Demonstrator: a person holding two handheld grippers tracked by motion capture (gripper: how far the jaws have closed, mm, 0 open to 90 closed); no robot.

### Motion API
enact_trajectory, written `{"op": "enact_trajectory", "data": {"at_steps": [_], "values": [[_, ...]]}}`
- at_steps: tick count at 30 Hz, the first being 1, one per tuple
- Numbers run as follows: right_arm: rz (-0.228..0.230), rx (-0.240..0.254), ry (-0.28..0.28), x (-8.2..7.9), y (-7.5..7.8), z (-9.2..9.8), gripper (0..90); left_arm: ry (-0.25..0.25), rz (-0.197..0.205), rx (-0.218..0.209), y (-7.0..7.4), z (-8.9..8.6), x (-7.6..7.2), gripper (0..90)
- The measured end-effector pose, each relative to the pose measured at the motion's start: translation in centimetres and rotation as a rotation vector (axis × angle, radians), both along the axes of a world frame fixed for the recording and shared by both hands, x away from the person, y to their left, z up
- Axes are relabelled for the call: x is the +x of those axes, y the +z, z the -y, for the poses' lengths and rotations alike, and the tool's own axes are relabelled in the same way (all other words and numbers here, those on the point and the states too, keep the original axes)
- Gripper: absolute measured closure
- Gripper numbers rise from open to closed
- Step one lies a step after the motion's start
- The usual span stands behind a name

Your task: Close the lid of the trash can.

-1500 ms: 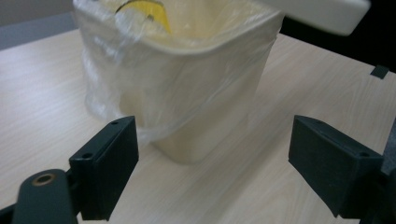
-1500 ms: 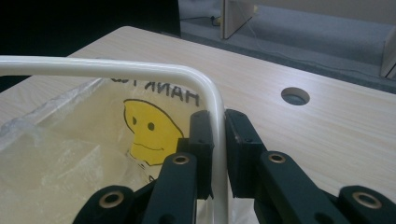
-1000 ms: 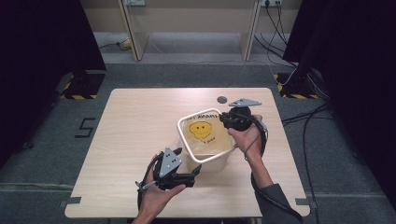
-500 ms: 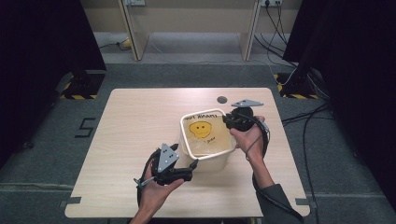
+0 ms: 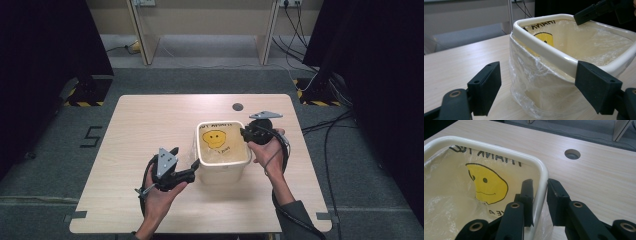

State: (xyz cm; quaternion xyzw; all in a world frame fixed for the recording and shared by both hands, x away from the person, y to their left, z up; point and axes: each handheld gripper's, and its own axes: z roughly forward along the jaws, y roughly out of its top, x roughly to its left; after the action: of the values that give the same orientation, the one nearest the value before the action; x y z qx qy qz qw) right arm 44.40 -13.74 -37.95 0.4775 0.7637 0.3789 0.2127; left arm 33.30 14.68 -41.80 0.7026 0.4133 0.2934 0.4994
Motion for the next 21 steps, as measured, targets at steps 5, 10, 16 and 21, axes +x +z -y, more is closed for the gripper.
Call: {"op": "enact_trajectory", "data": {"at_steps": [5, 10, 16, 21], "values": [[-0.011, 0.008, -0.003, 0.1, -0.1, 0.0, 74.2, -0.028, 0.011, -0.026, 0.2, 0.1, -0.5, 20.0], [-0.009, -0.002, -0.005, 0.2, -0.2, -0.3, 73.8, -0.132, 0.025, -0.011, 0.3, 1.9, -1.6, 16.5], [-0.018, -0.02, 0.0, 0.1, -0.3, -0.5, 71.4, -0.114, -0.019, -0.008, -0.3, 2.1, -0.4, 17.5], [-0.024, -0.034, 0.025, -0.1, 0.0, -0.5, 68.6, -0.059, -0.019, -0.032, 0.0, 0.5, -0.2, 17.8]]}}
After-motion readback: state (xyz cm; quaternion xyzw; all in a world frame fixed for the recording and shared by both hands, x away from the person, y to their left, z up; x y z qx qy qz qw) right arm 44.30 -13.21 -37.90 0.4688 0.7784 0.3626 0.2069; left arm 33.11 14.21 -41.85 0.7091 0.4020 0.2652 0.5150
